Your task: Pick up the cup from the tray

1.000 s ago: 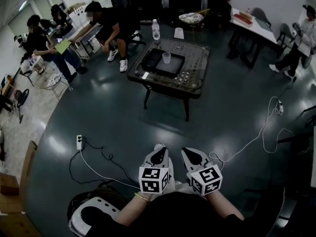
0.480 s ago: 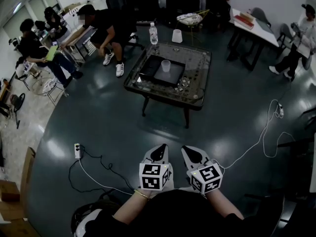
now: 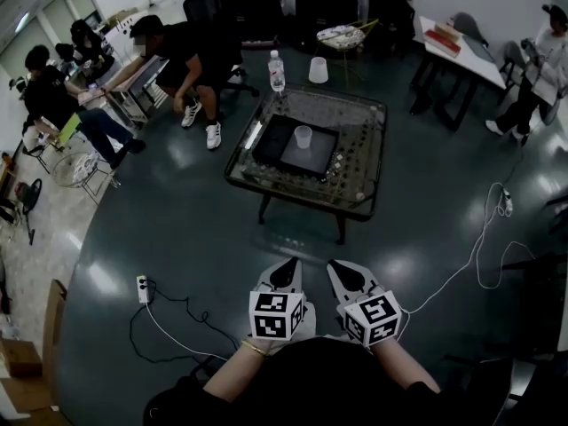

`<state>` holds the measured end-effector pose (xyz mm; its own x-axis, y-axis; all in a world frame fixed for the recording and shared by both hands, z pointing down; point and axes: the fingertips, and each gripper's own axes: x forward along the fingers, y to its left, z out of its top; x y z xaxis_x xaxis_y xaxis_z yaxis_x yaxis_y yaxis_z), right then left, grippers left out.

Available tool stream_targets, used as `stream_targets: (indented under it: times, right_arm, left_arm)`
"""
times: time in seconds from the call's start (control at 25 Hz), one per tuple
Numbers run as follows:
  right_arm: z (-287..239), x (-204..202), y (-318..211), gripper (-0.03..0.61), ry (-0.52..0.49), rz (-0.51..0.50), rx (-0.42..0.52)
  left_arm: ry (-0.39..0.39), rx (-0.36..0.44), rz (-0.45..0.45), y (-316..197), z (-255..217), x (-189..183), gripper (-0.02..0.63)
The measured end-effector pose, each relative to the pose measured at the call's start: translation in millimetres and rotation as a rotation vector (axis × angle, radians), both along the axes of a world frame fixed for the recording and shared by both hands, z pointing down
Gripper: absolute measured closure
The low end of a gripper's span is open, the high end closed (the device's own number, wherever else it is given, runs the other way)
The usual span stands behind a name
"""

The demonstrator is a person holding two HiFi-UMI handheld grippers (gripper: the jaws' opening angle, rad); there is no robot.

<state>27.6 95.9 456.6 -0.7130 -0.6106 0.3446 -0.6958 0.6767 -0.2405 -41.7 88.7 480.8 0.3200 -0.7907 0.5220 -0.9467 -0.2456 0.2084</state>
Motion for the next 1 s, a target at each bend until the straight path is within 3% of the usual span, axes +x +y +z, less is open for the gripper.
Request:
stream_targets:
  times: [1.0]
  right_arm:
    - [6.5,-71.9,-153.6,0.566,0.013,0.082,-0.01]
  left_arm:
    - [0.01,-0.015,0.088,-157.8,6.5,-70.1,0.601]
